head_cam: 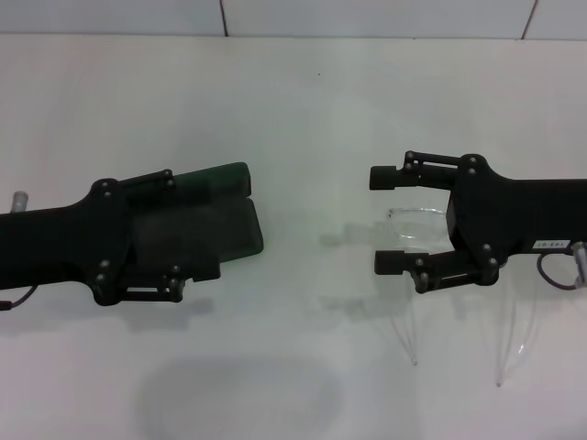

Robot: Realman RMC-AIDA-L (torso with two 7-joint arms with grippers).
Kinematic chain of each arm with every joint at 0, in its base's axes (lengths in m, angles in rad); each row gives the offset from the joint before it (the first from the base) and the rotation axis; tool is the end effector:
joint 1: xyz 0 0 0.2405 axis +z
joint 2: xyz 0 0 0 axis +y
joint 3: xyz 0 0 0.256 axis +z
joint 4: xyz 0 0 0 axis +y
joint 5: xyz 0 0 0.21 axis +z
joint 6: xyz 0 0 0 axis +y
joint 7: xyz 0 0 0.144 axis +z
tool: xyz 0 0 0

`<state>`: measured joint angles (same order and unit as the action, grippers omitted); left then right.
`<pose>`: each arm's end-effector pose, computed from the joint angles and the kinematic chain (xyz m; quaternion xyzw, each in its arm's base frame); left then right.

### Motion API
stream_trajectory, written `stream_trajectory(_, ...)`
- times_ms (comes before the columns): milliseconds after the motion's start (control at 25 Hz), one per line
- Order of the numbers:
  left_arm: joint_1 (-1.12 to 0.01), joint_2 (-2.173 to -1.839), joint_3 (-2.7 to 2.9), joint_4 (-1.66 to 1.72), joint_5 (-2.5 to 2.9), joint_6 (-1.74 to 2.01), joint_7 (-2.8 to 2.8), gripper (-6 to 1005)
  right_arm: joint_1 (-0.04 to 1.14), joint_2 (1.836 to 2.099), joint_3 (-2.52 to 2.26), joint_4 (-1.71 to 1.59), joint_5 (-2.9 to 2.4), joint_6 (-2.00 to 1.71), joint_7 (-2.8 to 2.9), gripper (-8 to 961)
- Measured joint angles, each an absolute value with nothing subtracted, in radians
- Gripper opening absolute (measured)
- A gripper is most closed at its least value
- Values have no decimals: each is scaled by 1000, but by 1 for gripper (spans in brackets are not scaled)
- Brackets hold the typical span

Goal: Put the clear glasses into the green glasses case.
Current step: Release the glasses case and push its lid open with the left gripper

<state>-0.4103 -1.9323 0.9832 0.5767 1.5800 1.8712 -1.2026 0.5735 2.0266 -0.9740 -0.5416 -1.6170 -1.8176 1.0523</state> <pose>-0.2593 0.2778 0.0398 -0.9284 -0.1029 -0.3552 0.0364 0.2030 0.3077 -0.0005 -0.9274 -0.0053 0.3732 0.0232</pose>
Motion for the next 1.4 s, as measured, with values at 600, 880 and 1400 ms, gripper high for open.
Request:
stream_trajectory(600, -410, -1934, 983, 574, 1580, 1863, -1203, 878, 572, 2028, -974, -542, -1616, -1818, 1052, 852)
stream_trajectory(880, -413, -1936, 983, 575, 1579, 1847, -1206, 877, 570, 2027, -966, -541, -1615, -1803, 1051, 851)
stream_trajectory(1400, -436, -1961, 893, 1098, 1817, 1677, -1874, 875, 419, 2018, -872, -696, -1455, -1561, 1101, 849)
